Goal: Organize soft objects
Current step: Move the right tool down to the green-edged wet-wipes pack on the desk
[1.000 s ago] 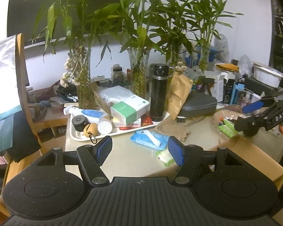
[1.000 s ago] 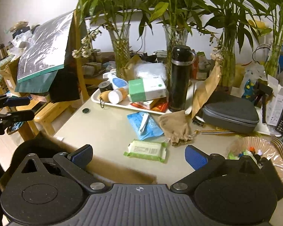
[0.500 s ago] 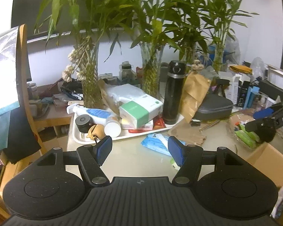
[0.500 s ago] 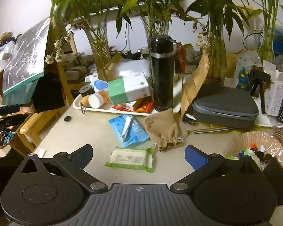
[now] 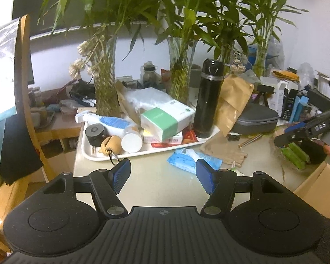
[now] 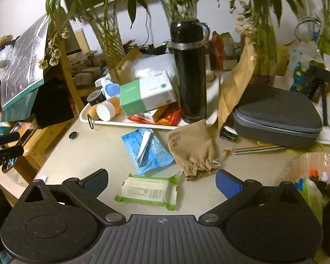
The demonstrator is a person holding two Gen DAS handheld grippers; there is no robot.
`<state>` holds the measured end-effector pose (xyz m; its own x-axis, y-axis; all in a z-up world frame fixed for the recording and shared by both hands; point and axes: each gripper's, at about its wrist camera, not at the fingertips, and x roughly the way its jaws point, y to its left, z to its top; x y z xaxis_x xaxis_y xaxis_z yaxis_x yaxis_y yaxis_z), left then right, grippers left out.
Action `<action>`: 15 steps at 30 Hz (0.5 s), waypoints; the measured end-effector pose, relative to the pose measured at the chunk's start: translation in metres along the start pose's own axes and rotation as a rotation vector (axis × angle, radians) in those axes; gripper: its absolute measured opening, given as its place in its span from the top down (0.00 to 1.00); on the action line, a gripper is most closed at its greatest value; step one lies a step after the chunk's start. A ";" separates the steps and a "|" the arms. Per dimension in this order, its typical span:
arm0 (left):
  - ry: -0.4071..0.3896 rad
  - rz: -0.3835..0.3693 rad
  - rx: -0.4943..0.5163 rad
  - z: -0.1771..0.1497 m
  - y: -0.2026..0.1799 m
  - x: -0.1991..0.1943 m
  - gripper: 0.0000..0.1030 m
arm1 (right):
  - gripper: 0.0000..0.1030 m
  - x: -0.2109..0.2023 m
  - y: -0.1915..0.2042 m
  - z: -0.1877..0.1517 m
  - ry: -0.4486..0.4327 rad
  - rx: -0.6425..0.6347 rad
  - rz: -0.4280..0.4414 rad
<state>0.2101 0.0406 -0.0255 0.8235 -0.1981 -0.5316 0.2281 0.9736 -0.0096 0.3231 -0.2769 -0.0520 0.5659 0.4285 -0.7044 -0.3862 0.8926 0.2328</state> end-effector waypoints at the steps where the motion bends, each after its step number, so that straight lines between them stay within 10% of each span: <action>1: -0.003 0.002 0.008 0.001 -0.001 0.000 0.37 | 0.00 0.004 0.001 0.001 0.001 -0.024 0.004; 15: 0.053 -0.004 -0.060 0.000 0.008 0.006 0.37 | 0.03 0.051 0.009 -0.004 0.054 -0.248 0.077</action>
<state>0.2176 0.0472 -0.0286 0.7938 -0.1972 -0.5754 0.1986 0.9782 -0.0613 0.3459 -0.2476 -0.0884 0.4907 0.4800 -0.7272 -0.5970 0.7931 0.1207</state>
